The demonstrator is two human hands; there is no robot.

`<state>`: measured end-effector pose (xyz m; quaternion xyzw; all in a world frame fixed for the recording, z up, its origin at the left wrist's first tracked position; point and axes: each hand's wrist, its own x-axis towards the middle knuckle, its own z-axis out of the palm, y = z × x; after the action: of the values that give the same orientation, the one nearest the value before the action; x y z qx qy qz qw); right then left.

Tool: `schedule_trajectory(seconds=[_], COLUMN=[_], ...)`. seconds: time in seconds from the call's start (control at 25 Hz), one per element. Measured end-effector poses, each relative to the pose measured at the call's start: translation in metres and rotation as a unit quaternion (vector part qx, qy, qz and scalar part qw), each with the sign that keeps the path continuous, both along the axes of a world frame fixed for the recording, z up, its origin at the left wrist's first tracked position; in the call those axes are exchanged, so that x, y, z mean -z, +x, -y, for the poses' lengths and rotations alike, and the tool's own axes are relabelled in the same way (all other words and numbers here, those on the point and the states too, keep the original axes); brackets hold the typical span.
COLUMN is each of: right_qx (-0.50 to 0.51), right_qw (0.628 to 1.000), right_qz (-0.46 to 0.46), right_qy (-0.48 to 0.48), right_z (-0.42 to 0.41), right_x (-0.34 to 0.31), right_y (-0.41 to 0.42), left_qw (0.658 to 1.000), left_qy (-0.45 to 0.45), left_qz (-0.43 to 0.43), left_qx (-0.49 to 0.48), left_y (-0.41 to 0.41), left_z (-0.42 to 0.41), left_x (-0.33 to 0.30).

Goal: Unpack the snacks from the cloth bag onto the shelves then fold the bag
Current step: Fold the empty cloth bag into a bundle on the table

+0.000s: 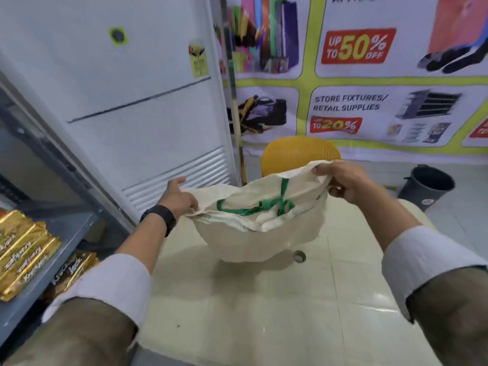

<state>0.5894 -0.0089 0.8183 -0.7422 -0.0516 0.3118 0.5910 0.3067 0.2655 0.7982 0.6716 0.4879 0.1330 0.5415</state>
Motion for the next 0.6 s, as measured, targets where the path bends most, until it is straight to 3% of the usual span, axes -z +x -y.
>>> schedule_trajectory(seconds=[0.04,0.12,0.24,0.32,0.4,0.48,0.6], right_qx=[0.007,0.044,0.139,0.176,0.188,0.192,0.187], right_qw=[0.999,0.996,0.986,0.976,0.967,0.953,0.917], right_qz=[-0.032,-0.064,-0.012,0.015,0.019,0.033,0.049], right_qy=[0.019,0.053,0.091,0.126,0.169,0.231,0.35], right_z=[0.008,0.02,0.022,0.019,0.017,0.02,0.04], right_x=[-0.017,-0.038,-0.05,-0.053,-0.054,-0.056,-0.041], right_y=[0.008,0.017,0.016,0.01,0.001,-0.011,-0.038], left_qw=[0.985,0.909,0.855,0.868,0.926,0.972,0.928], left_qy=[0.135,0.358,0.475,0.452,0.346,0.207,0.12], left_qz=[-0.087,-0.181,-0.199,-0.206,-0.14,0.067,0.335], left_qx=[0.064,0.114,0.061,-0.003,-0.062,-0.089,-0.109], left_y=[0.001,0.001,0.01,0.018,0.028,0.038,0.028], left_z=[-0.005,-0.015,-0.026,-0.023,-0.018,-0.004,0.027], left_x=[-0.018,-0.045,-0.068,-0.073,-0.079,-0.085,-0.085])
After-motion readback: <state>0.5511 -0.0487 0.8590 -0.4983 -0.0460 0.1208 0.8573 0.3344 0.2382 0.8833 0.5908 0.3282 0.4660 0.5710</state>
